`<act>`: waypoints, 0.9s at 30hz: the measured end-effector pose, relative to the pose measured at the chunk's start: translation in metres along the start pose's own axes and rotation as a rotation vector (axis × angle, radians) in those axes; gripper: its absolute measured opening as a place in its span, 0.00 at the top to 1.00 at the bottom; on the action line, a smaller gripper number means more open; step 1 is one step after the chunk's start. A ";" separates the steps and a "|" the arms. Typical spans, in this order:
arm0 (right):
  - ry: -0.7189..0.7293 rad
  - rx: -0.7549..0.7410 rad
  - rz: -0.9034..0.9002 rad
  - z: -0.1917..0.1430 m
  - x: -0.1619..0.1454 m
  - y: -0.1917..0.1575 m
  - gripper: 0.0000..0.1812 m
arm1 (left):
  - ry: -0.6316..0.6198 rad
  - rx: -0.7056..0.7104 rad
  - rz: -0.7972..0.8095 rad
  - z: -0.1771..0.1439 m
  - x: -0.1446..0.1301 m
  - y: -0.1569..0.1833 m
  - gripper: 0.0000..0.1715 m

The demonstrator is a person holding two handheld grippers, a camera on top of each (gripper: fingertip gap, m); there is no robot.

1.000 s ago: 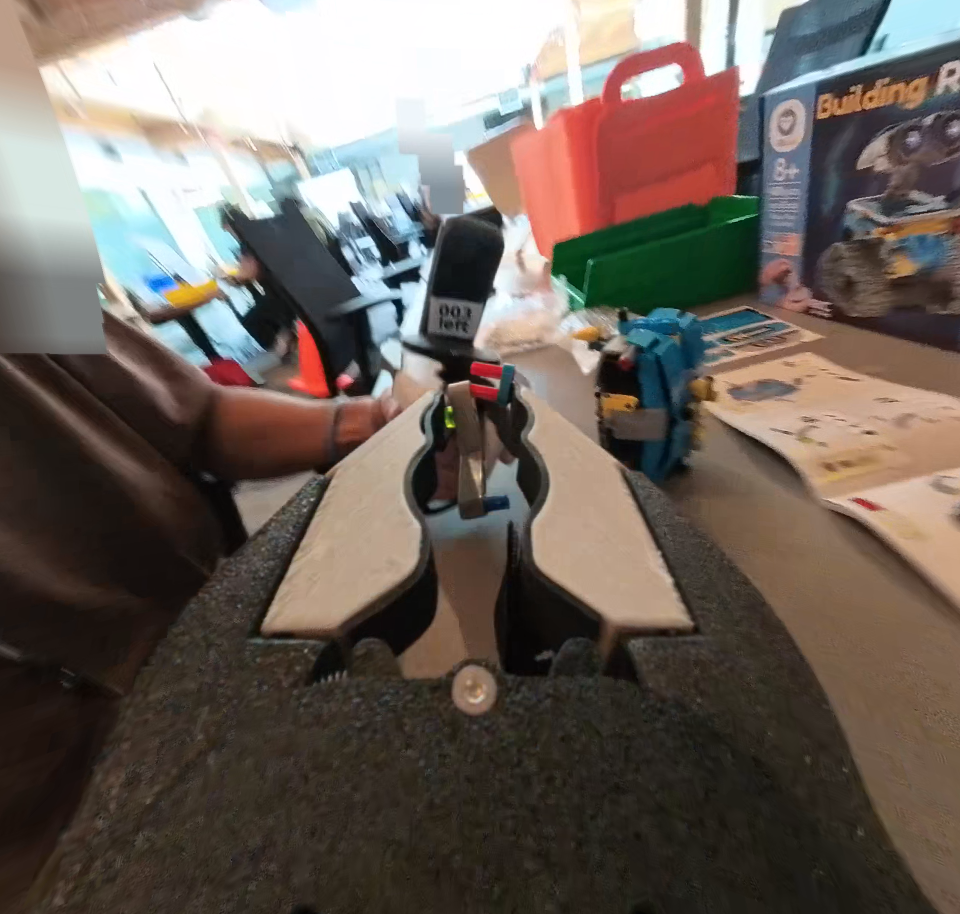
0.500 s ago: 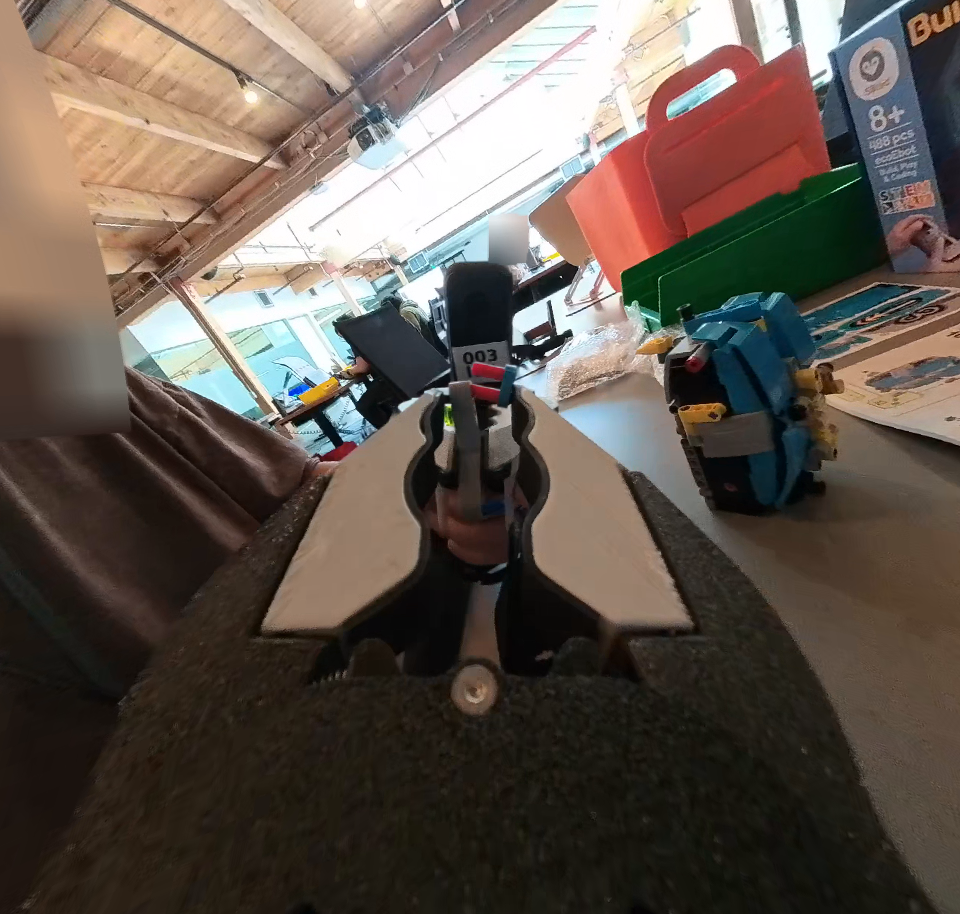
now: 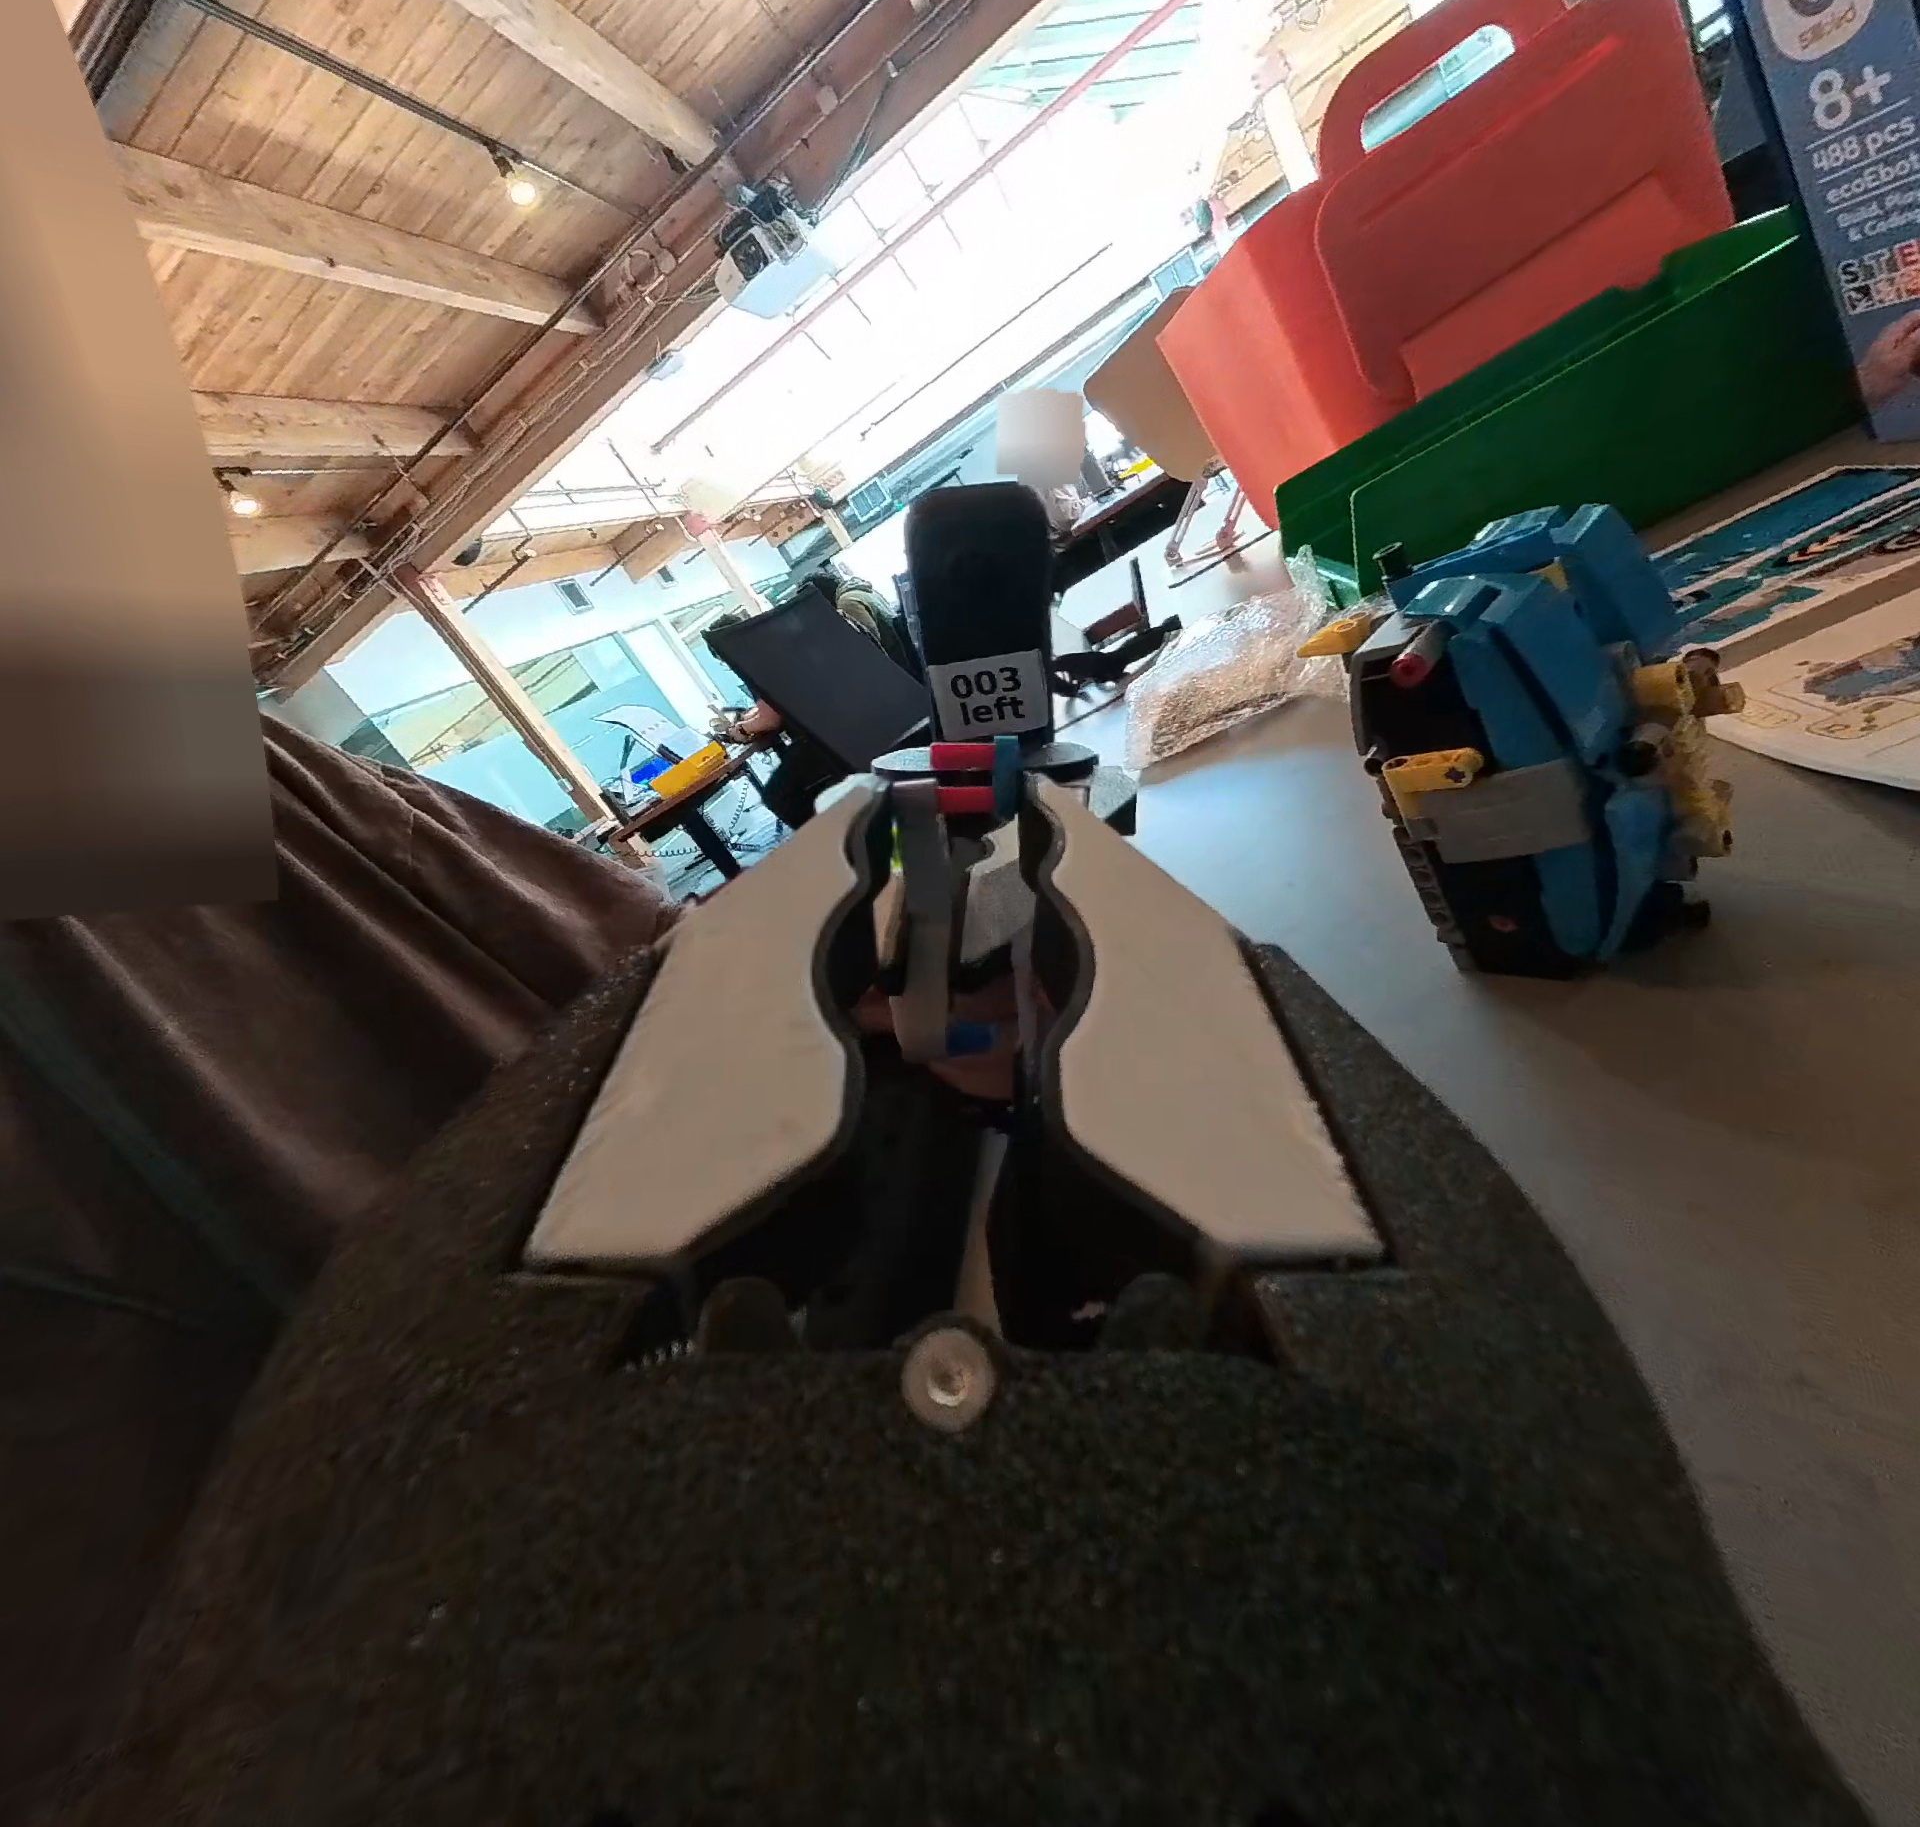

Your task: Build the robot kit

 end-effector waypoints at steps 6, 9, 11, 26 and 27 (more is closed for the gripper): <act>-0.039 -0.055 -0.073 -0.001 0.002 -0.001 0.88 | 0.005 0.033 0.015 0.000 0.000 -0.001 0.96; -0.053 -0.068 -0.116 -0.001 0.003 -0.003 0.88 | 0.003 0.033 0.024 0.000 0.000 -0.001 0.95; -0.059 -0.063 -0.142 -0.002 0.003 -0.004 0.88 | -0.003 0.026 0.021 0.000 0.000 -0.001 0.95; -0.144 -0.040 -0.408 -0.001 0.006 -0.021 0.92 | -0.069 -0.127 -0.127 0.001 -0.005 -0.003 0.96; -0.143 -0.034 -0.395 -0.002 0.006 -0.021 0.92 | -0.069 -0.116 -0.112 0.001 -0.005 -0.002 0.96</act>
Point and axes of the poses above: each gripper's, where its closed fingertips meet, z out along the fingers, x out of its top, y = z × x across the jaws, the point moved 10 cm from there along -z, back along the fingers, and after that the axes turned 12 degrees about -z, right-handed, at the moved point
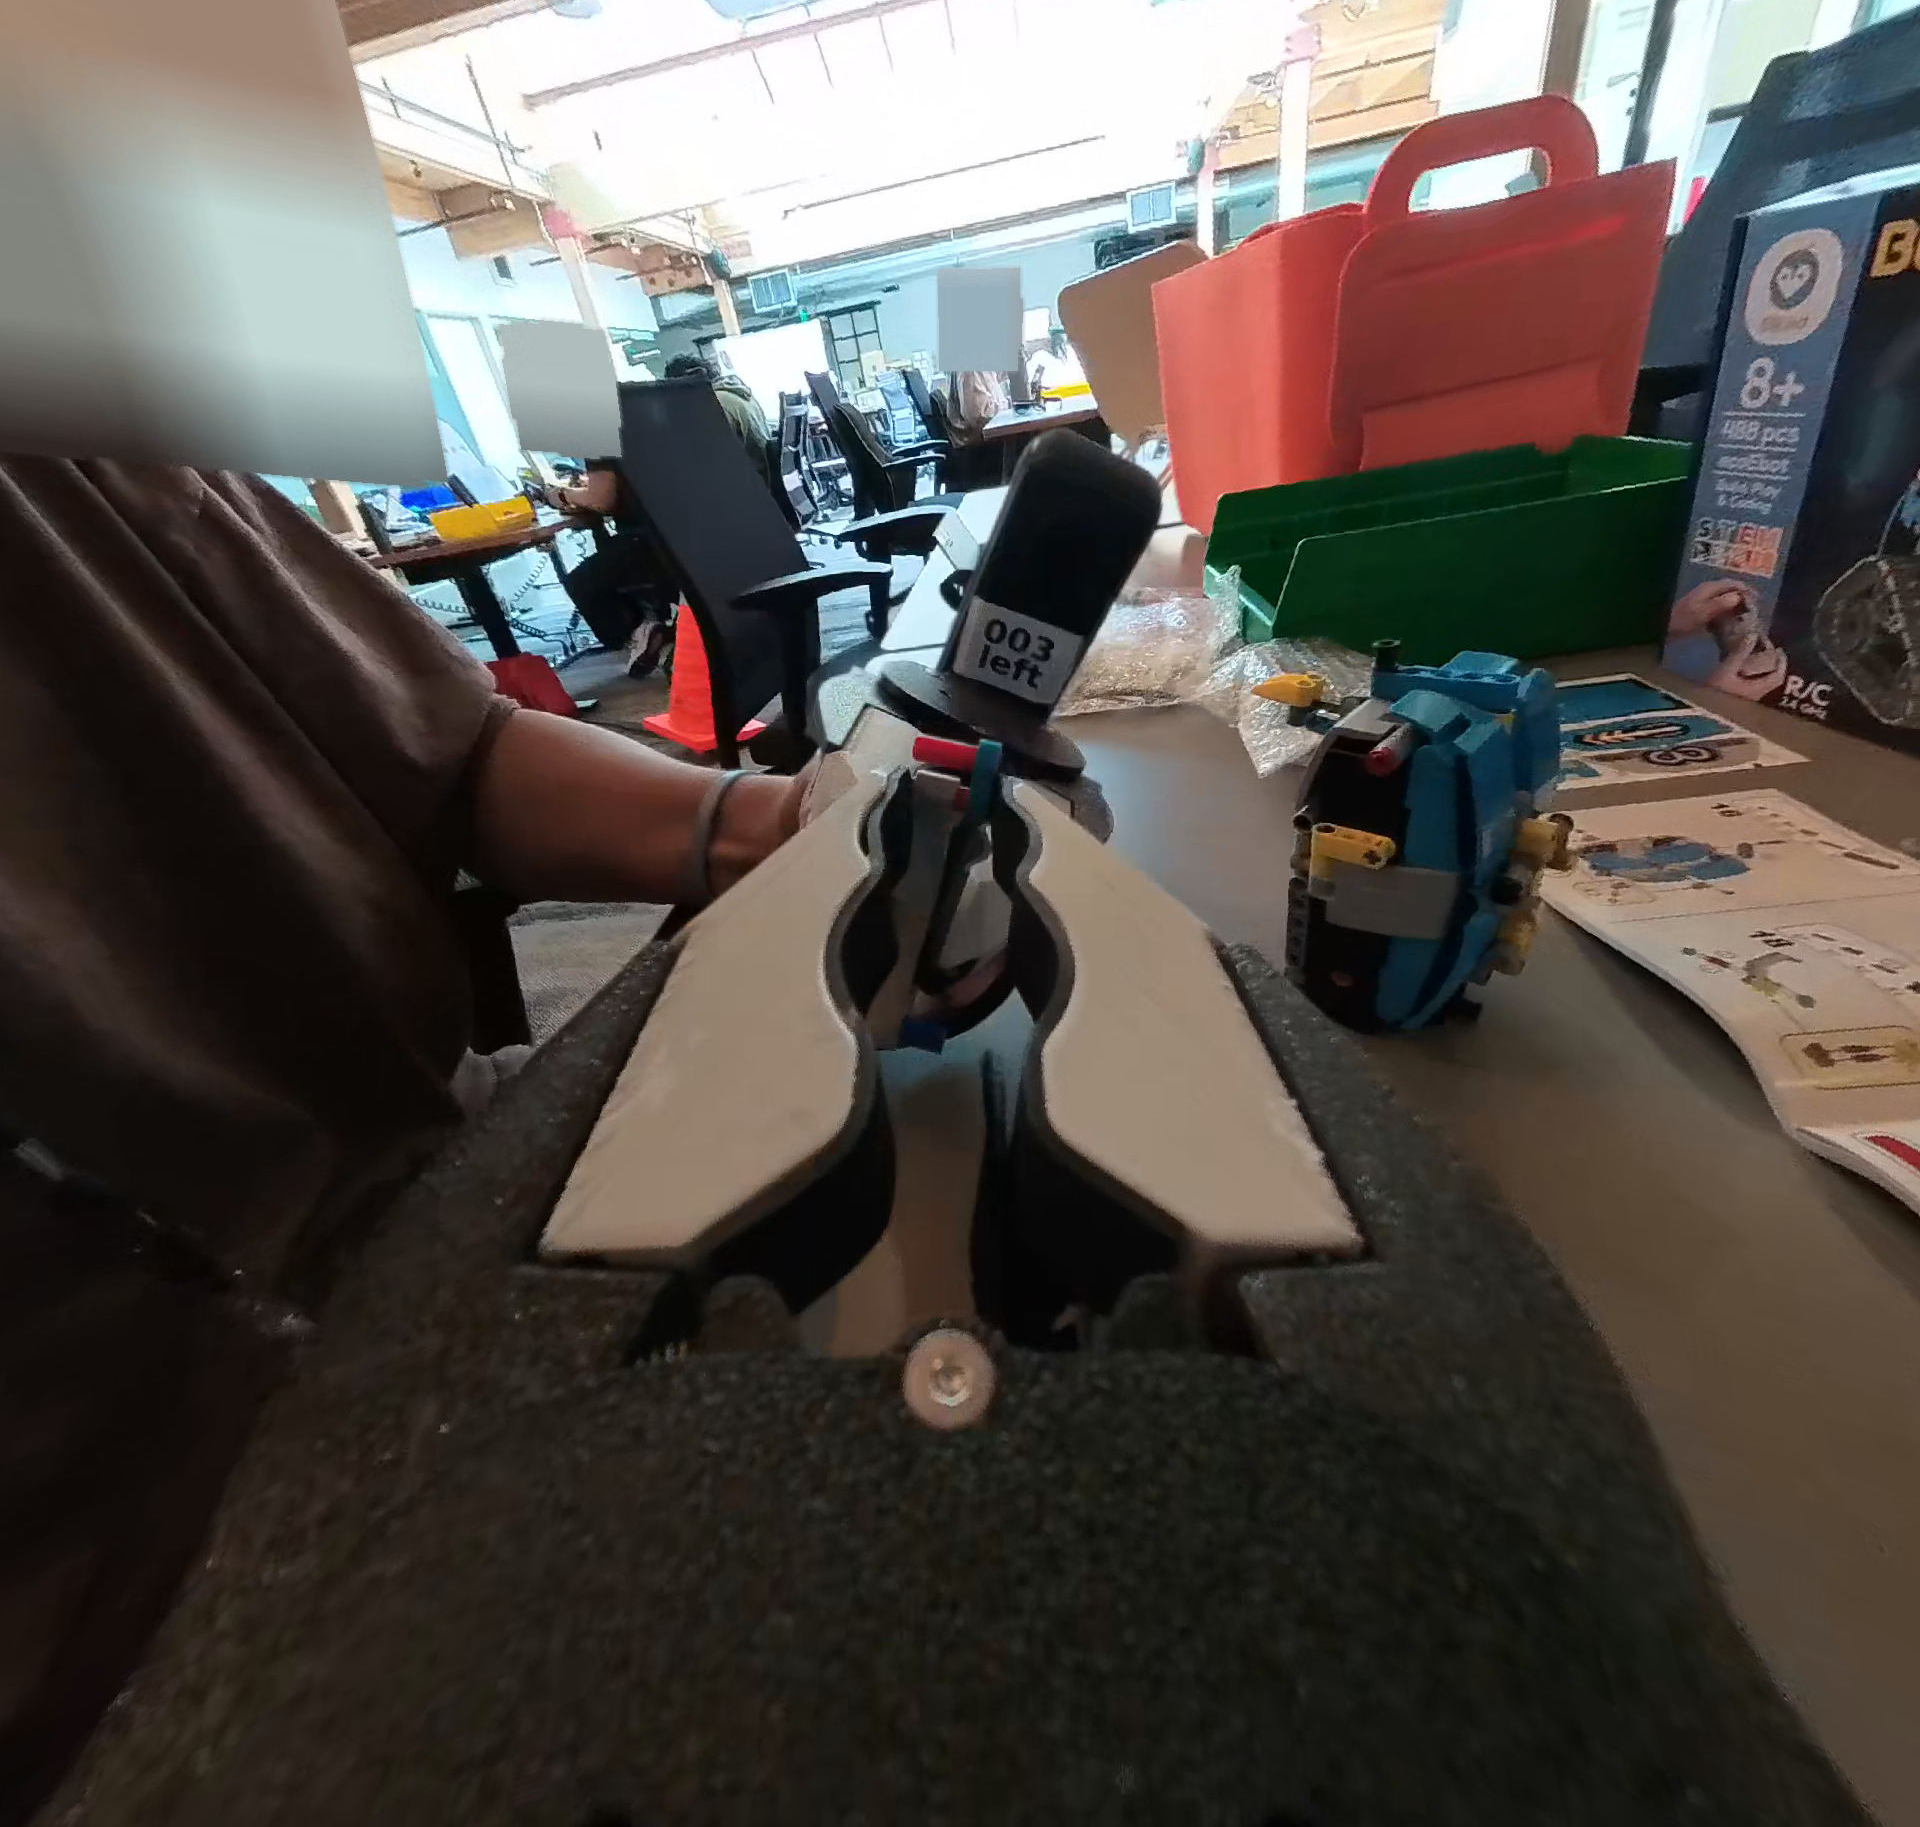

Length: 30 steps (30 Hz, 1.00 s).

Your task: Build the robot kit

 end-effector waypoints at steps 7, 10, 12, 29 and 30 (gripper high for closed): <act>-0.011 0.000 0.162 -0.002 -0.009 0.014 0.91 | -0.019 0.261 0.280 -0.002 0.002 0.001 0.96; -0.077 -0.015 0.106 -0.004 -0.011 0.011 0.81 | -0.076 0.419 0.426 -0.002 -0.002 -0.002 0.96; -0.131 -0.023 0.052 -0.005 -0.013 0.009 0.80 | -0.106 0.479 0.481 0.000 -0.005 -0.004 0.96; -0.142 0.155 0.068 -0.020 -0.013 0.009 0.83 | -0.207 0.434 0.590 0.009 -0.018 0.003 0.96; -0.163 0.162 0.069 -0.019 -0.014 0.008 0.85 | -0.215 0.434 0.592 0.010 -0.019 0.002 0.96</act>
Point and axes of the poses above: each gripper's, where its closed fingertips meet, z out along the fingers, x out of its top, y = z × x across the jaws, the point moved 10 cm from there along -z, back along the fingers, and after that the axes turned 12 degrees about -z, right-handed, at the moved point
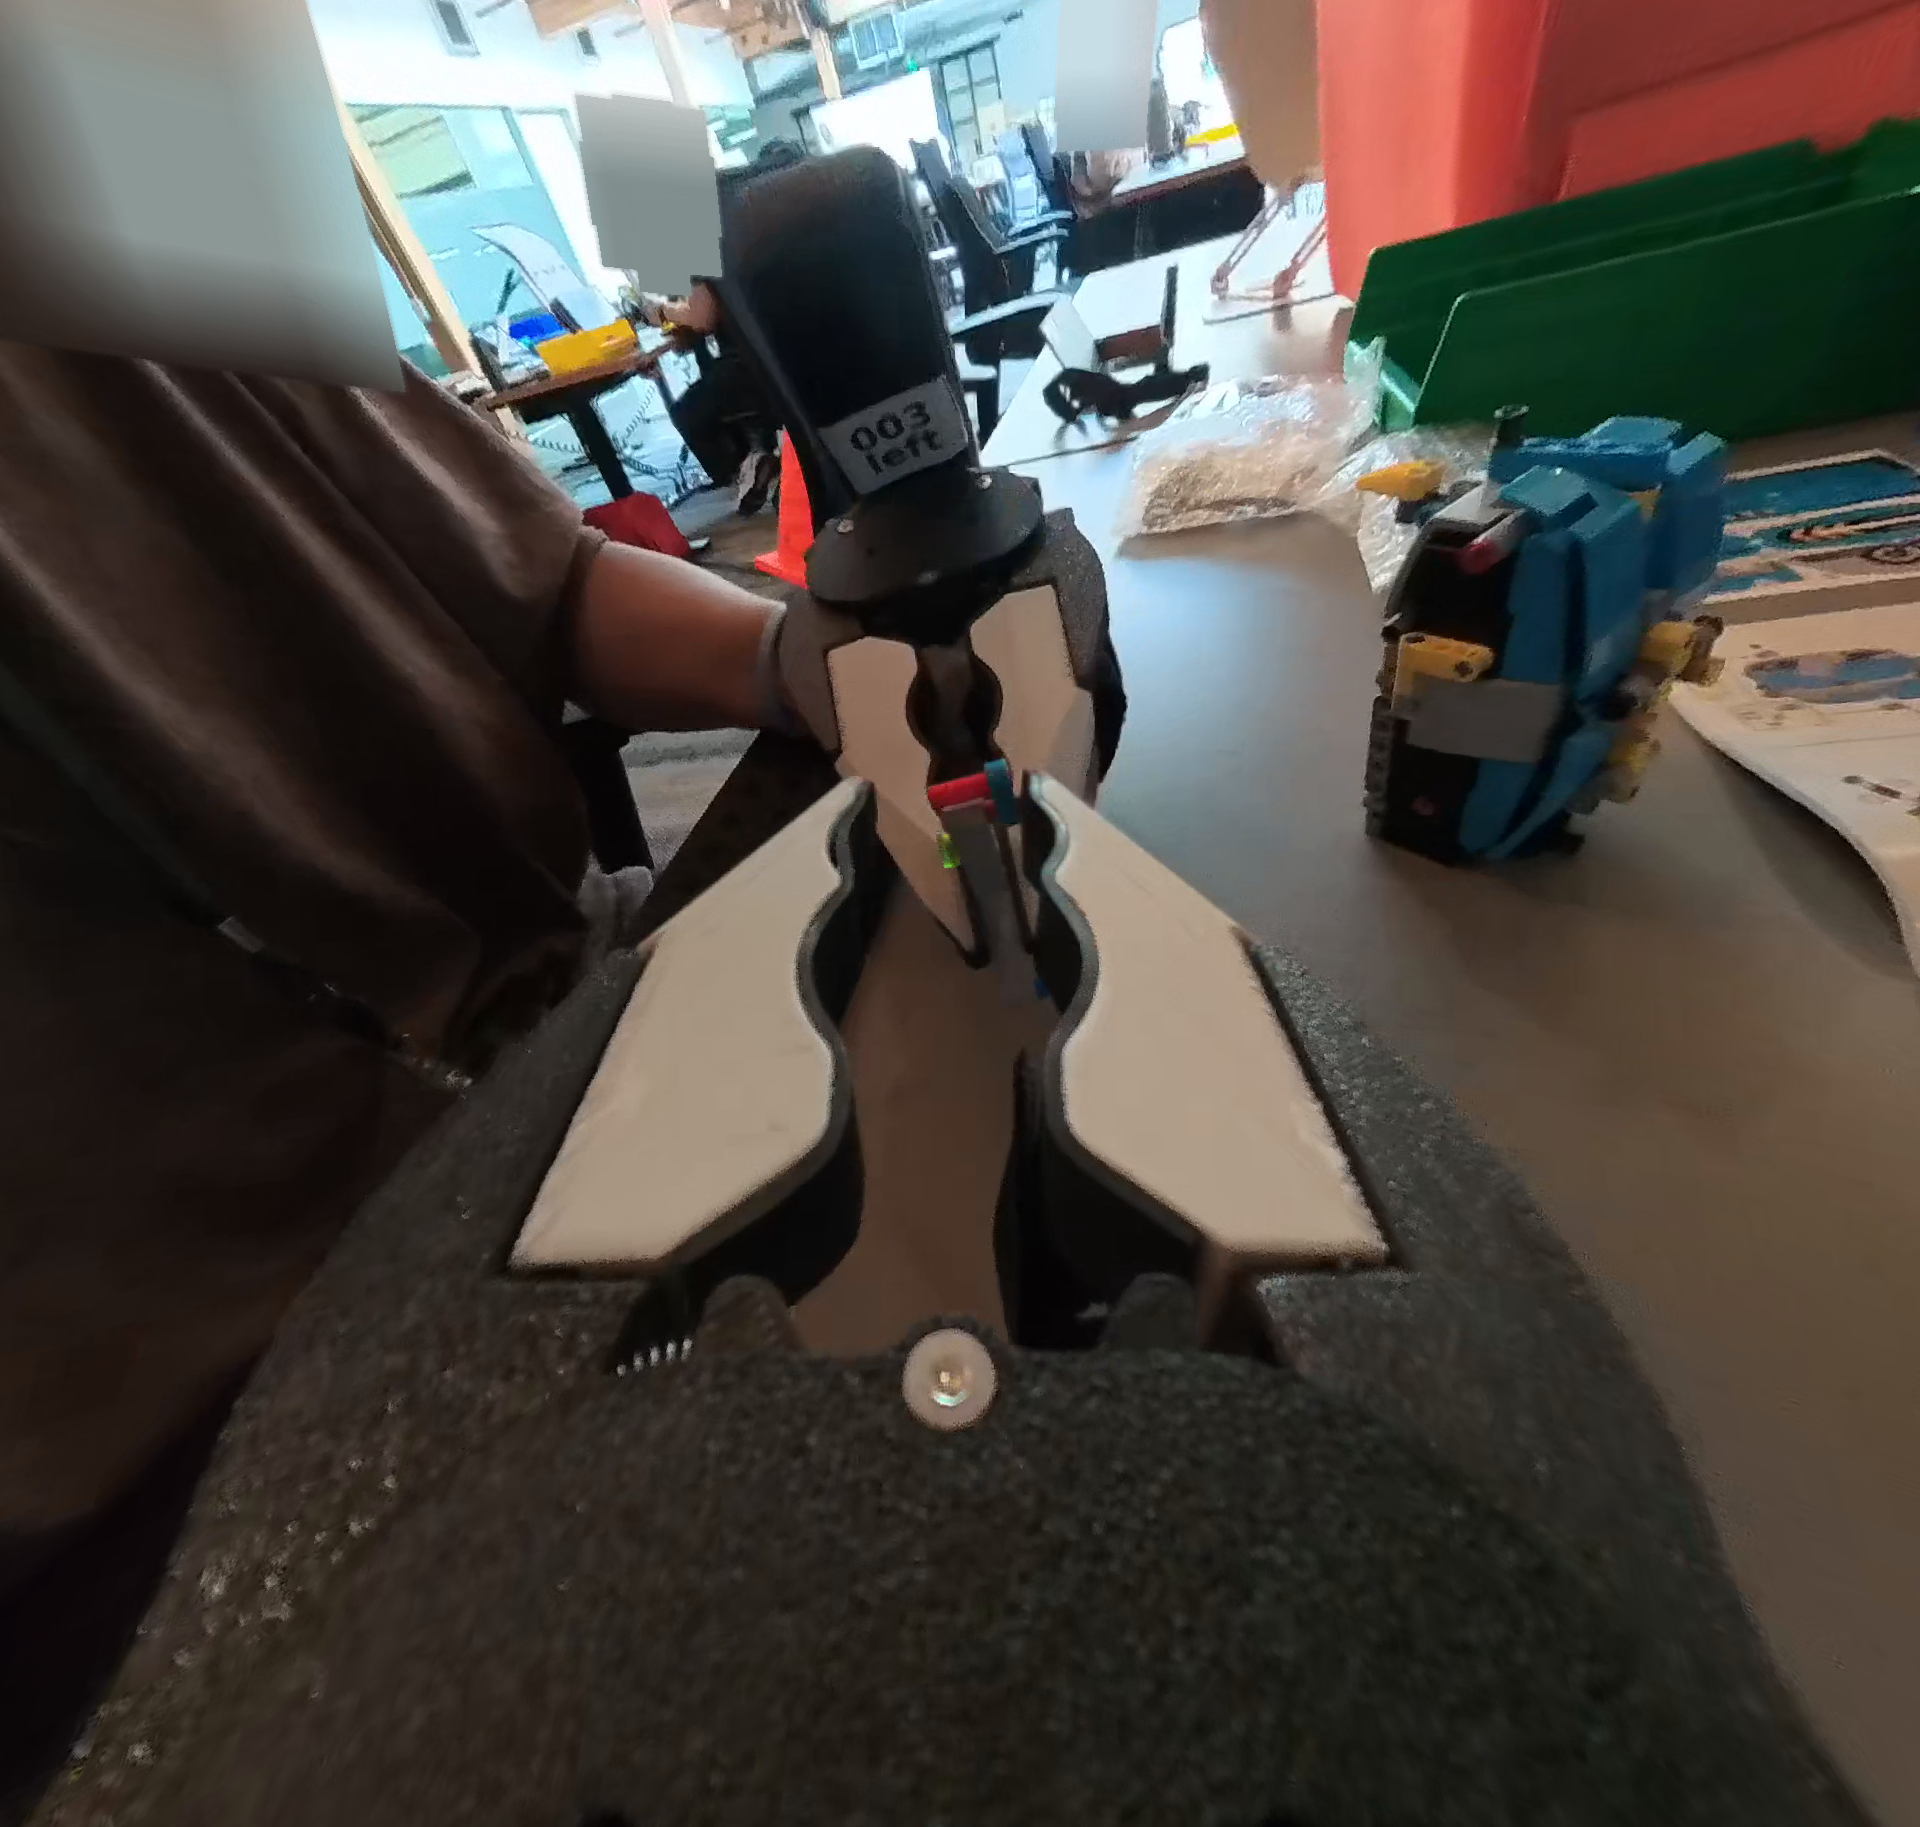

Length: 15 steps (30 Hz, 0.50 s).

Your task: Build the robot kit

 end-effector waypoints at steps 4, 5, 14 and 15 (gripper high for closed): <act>0.002 -0.005 0.007 0.001 -0.001 0.000 0.86 | 0.002 -0.014 -0.031 0.000 0.000 -0.001 0.96; 0.002 -0.012 0.009 0.001 -0.001 0.000 0.85 | 0.002 -0.013 -0.051 0.000 0.000 -0.003 0.96; -0.037 -0.040 -0.003 0.002 -0.001 0.001 0.91 | -0.017 -0.064 -0.113 0.000 -0.001 -0.004 0.96; -0.038 -0.039 -0.010 0.002 -0.001 0.001 0.91 | -0.015 -0.070 -0.119 0.000 -0.001 -0.004 0.96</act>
Point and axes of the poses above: each gripper's, where its closed fingertips meet, z out along the fingers, x out of its top, y = z × x across the jaws, the point moved 10 cm from there along -z, back along the fingers, and after that the axes turned 12 degrees about -z, right-handed, at the moved point
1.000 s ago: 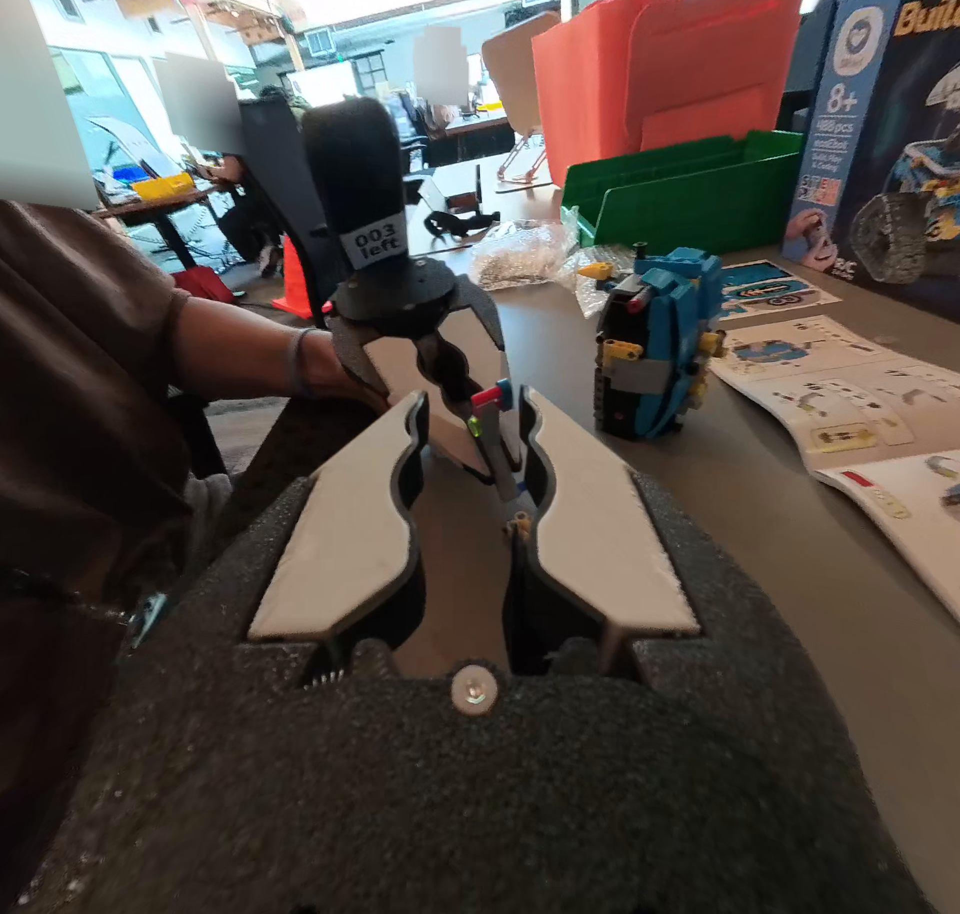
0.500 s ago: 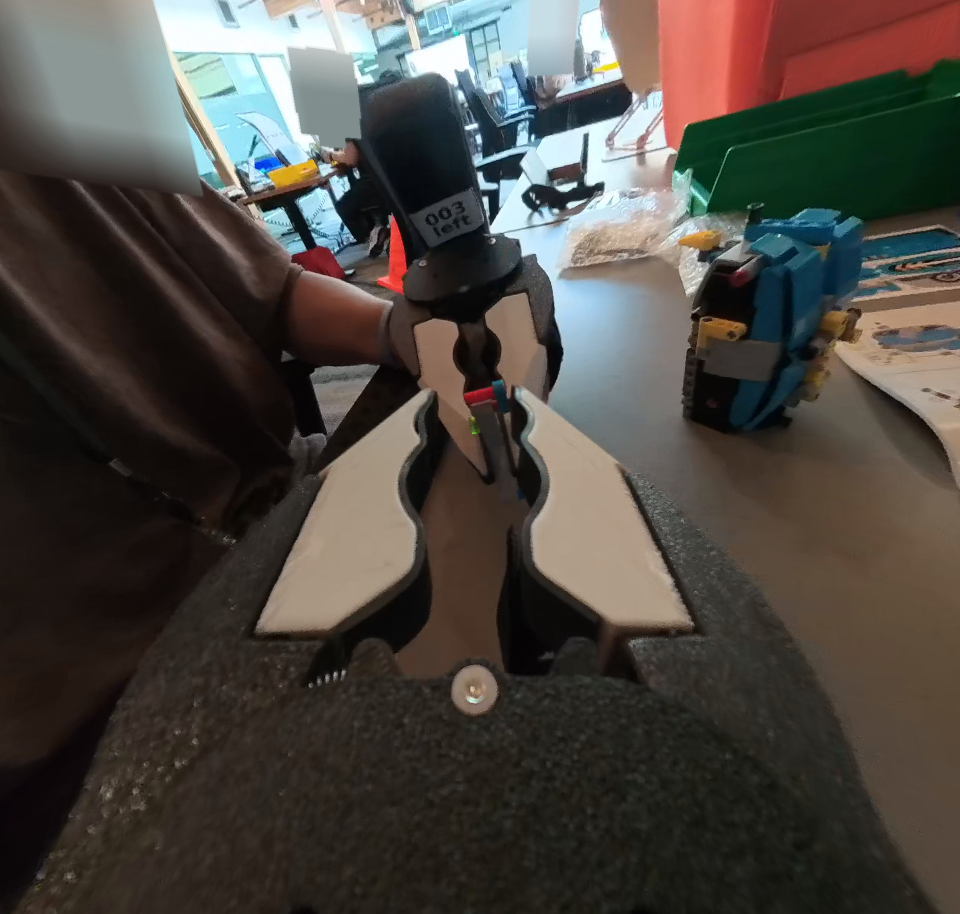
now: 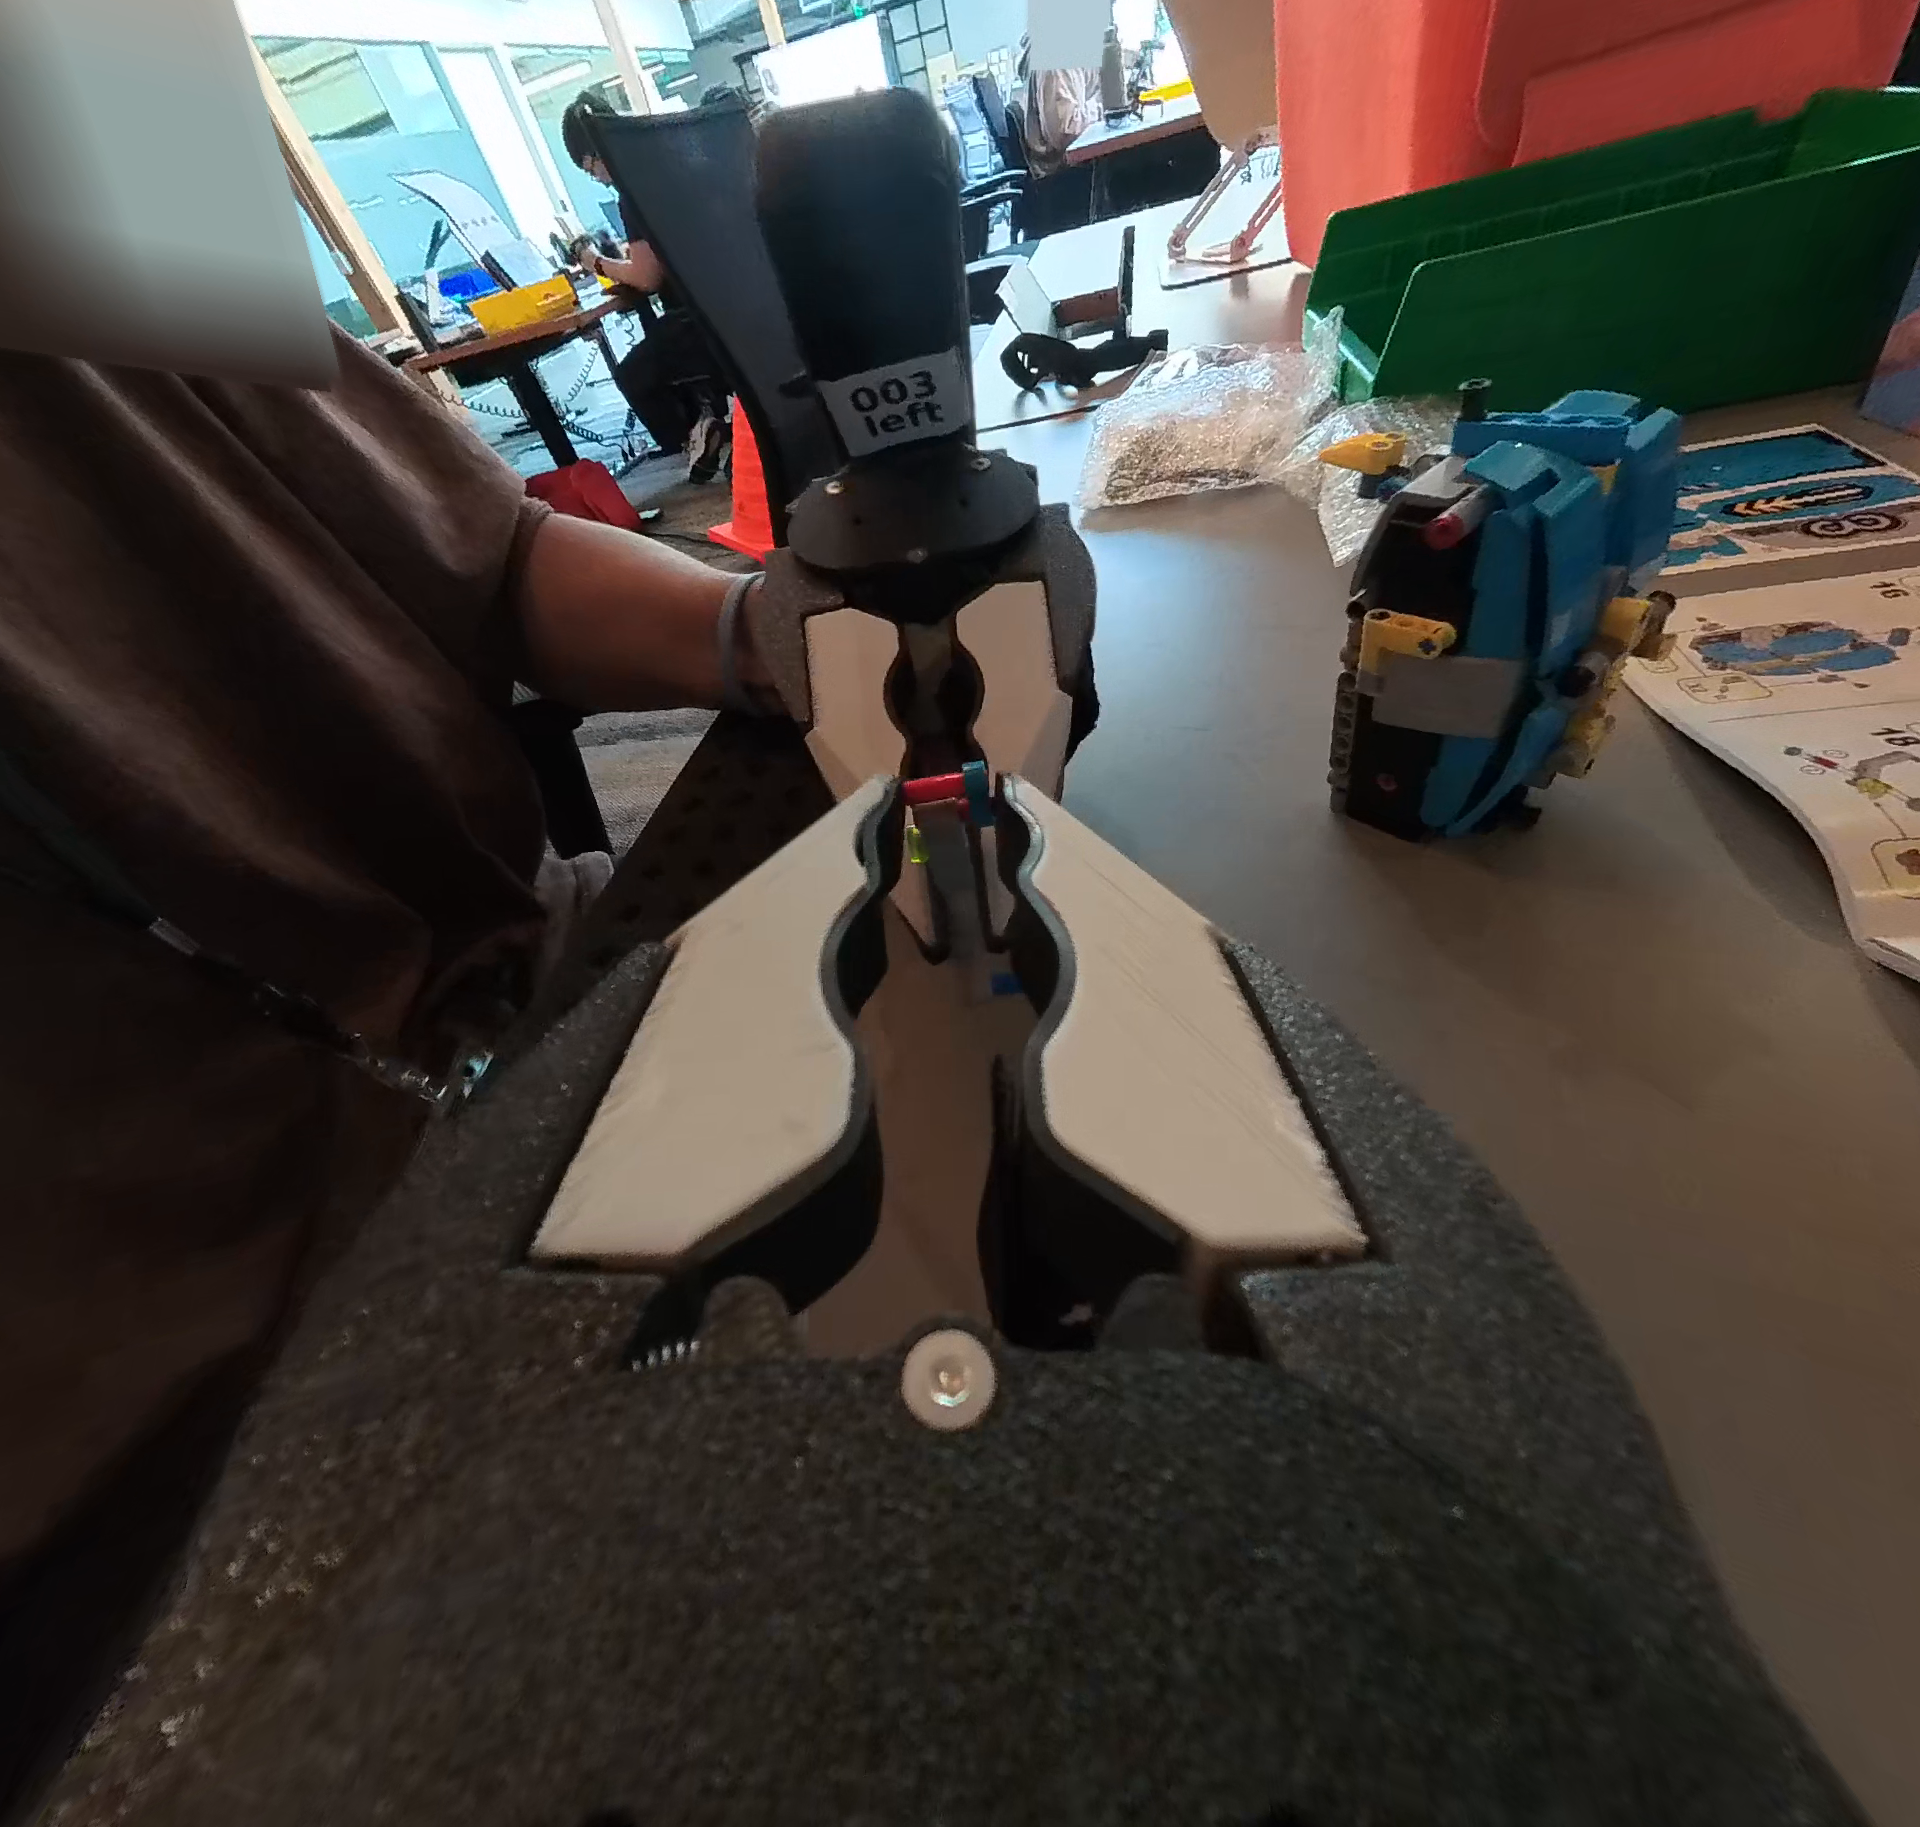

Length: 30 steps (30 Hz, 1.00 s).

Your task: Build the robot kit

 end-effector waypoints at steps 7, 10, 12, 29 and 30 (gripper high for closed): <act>0.020 0.015 -0.007 0.000 0.004 -0.002 0.91 | 0.026 -0.066 -0.054 -0.002 0.002 0.001 0.96; 0.043 0.006 -0.032 0.001 0.007 -0.003 0.92 | 0.048 -0.079 -0.054 -0.003 0.004 0.002 0.96; 0.055 0.016 -0.026 0.001 0.006 -0.003 0.92 | 0.051 -0.078 -0.051 -0.003 0.004 0.003 0.96; 0.016 -0.180 -0.188 0.002 0.013 -0.010 0.92 | 0.149 -0.052 -0.299 -0.008 0.007 -0.013 0.94; 0.023 -0.205 -0.195 0.003 0.015 -0.010 0.92 | 0.159 -0.054 -0.309 -0.008 0.008 -0.014 0.94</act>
Point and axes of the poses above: each gripper's, where its closed fingertips meet, z out along the fingers, x out of its top, y = z × x across the jaws, the point moved 10 cm from there along -z, back along the fingers, and after that the axes turned 12 degrees about -z, right-handed, at the moved point
